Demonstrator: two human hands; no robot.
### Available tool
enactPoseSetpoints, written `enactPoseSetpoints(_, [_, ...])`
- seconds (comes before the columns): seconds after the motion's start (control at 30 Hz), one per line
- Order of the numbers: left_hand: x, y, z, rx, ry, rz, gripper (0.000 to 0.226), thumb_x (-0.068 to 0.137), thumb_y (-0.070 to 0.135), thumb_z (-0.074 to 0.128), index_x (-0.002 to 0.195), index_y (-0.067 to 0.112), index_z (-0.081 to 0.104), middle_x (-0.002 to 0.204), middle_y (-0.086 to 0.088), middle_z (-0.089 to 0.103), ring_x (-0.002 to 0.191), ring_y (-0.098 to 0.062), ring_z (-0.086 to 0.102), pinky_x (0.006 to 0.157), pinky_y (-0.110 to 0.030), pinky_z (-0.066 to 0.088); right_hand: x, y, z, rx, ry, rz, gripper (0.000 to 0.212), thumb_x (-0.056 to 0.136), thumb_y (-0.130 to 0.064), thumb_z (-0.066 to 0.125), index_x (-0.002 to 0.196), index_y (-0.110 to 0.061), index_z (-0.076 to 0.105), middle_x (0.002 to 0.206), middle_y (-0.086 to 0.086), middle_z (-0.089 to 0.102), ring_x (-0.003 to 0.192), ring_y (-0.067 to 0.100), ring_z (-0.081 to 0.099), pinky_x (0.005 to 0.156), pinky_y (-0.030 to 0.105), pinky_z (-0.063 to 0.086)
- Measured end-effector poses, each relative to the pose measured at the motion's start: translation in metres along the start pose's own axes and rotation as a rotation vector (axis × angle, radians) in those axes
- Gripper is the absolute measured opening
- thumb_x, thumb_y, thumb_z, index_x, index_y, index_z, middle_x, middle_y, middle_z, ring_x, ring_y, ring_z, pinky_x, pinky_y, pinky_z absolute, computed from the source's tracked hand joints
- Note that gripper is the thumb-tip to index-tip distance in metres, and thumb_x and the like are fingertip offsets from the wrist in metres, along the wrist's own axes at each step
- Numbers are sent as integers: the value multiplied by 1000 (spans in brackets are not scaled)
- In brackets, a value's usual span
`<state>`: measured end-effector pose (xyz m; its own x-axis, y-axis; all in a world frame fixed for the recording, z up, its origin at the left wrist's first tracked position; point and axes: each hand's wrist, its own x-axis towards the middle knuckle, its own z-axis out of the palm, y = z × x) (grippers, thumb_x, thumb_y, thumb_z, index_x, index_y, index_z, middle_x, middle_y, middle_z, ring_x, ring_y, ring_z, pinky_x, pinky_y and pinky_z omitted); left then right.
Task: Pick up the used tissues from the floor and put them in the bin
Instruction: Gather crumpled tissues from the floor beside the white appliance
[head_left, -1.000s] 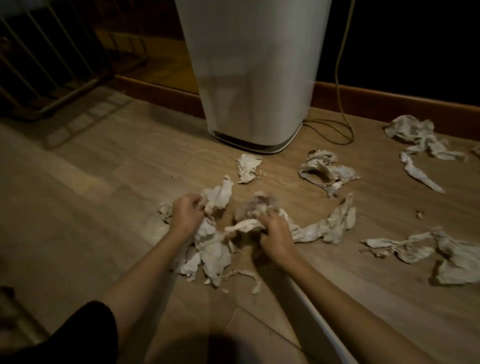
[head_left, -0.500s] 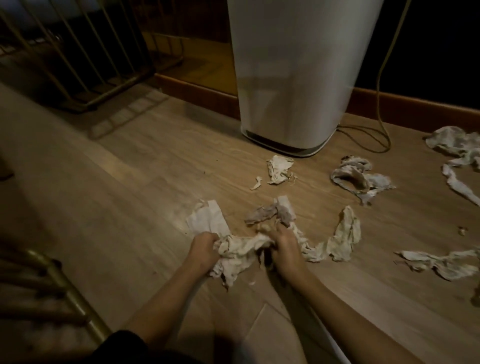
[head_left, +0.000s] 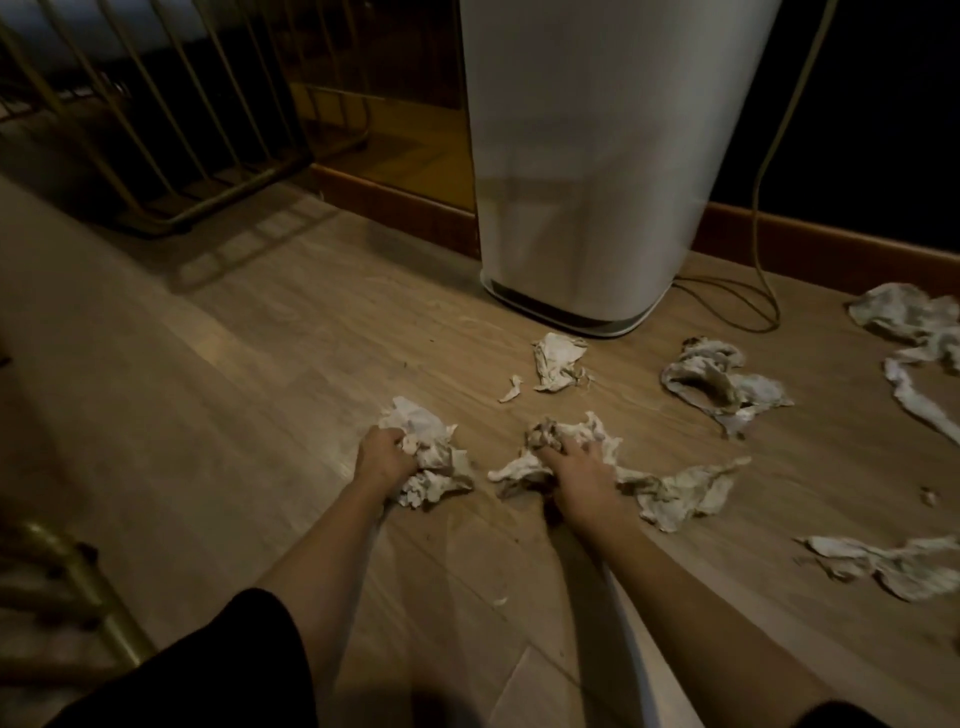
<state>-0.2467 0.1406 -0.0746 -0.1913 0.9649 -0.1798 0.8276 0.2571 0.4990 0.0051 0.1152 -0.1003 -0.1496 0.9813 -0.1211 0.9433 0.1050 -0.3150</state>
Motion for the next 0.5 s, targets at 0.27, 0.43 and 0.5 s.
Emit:
enactPoseSetpoints(0.27, [-5,24,30,85,-7,251,14,77,1,56,64,0,60,68,-25,62,70,-35,62,59,-32,35,-30,7,2,239,84,17,51,77,8,50,118,-20,61,125,8,57,118,33,44,93,39,43])
enactPoseSetpoints(0.43, [0,40,33,-17,81,281,6,73,-2,59,73,-2,64,74,-24,68,71,-32,63,58,-27,35,-58,-35,5,374,170,12,51,85,1,50,126,-28,54,136,10,47,120,34,39,102,44,37])
enactPoseSetpoints(0.5, [5,46,31,-21,96,307,12,74,-3,58,83,-3,66,84,-26,70,79,-35,65,63,-34,45,-82,-59,24,353,81,-39,37,92,-21,51,128,-31,48,142,6,38,122,33,32,103,47,38])
